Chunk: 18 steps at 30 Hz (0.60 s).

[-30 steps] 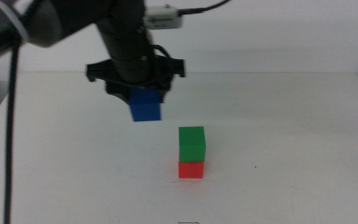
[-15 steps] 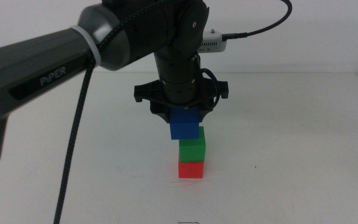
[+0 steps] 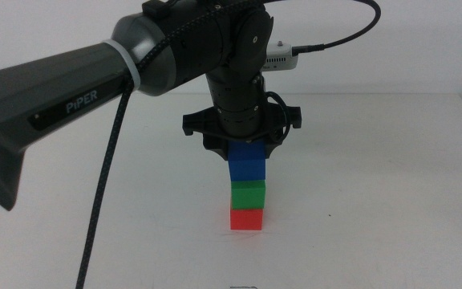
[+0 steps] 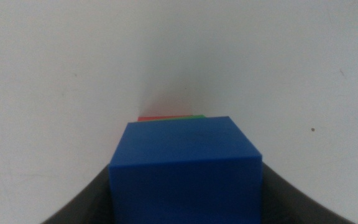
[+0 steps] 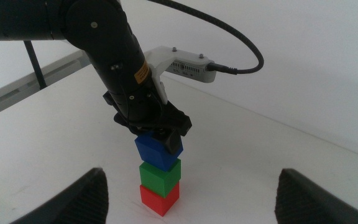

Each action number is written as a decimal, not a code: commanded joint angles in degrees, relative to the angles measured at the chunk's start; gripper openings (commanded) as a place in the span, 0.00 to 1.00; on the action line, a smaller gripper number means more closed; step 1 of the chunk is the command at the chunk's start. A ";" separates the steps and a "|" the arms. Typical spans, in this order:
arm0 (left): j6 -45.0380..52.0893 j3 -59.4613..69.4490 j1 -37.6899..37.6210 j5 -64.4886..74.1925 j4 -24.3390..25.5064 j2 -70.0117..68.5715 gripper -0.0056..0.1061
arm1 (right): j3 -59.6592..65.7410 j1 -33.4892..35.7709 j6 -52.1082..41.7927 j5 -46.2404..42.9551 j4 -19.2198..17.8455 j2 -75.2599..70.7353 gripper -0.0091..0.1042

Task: Stack red cubes first, then green, then blue cubes in a specific spot.

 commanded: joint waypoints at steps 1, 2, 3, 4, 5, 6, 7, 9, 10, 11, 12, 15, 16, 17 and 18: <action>-0.24 -1.94 -0.23 -1.50 -0.75 -2.75 0.07 | -1.35 -0.41 -0.73 -4.52 -0.56 0.20 0.72; -0.19 -1.94 -0.23 -1.50 -1.09 -2.51 0.07 | -1.35 -0.41 -0.73 -4.52 -0.56 0.20 0.72; -0.19 -1.94 -0.23 -1.50 -1.23 -2.19 0.07 | -1.35 -0.41 -0.73 -4.52 -0.56 0.20 0.72; -0.06 -1.94 -0.23 -1.42 -1.45 -2.12 0.07 | -1.35 -0.41 -0.73 -4.52 -0.56 0.20 0.72; 0.16 -1.94 -0.23 -1.42 -1.51 -1.97 0.07 | -1.35 -0.41 -0.73 -4.52 -0.56 0.20 0.72; 0.24 -1.94 -0.23 -1.42 -1.69 -1.91 0.07 | -1.35 -0.41 -0.73 -4.52 -0.56 0.20 0.72; 0.31 -1.94 -0.23 -1.42 -1.76 -1.91 0.07 | -1.35 -0.41 -0.73 -4.52 -0.56 0.20 0.72; 0.30 -1.94 -0.23 -0.99 -1.73 -1.65 0.08 | -1.35 -0.41 -0.73 -4.52 -0.56 0.20 0.72; 0.30 -1.94 -0.23 -0.66 -1.72 -1.57 0.11 | -1.35 -0.41 -0.73 -4.52 -0.56 0.20 0.72; 0.30 -1.94 -0.23 -0.01 -1.66 -1.57 0.20 | -1.35 -0.41 -0.73 -4.52 -0.56 0.20 0.72; 0.30 -1.94 -0.23 0.06 -1.61 -1.57 0.24 | -1.35 -0.41 -0.73 -4.52 -0.56 0.20 0.72; 0.30 -1.94 -0.23 0.08 -1.62 -1.57 0.38 | -1.35 -0.41 -0.73 -4.52 -0.56 0.20 0.72; 1.30 -1.94 -0.23 0.08 -1.62 -1.57 0.57 | -1.35 -0.41 -0.73 -4.52 -0.56 0.20 0.72; 1.75 -1.94 -0.23 0.08 -1.62 -1.57 0.62 | -1.35 -0.41 -0.73 -4.52 -0.56 0.20 0.72; 2.02 -1.94 -0.23 0.19 -1.55 -1.57 0.67 | -1.35 -0.41 -0.73 -4.52 -0.56 0.20 0.72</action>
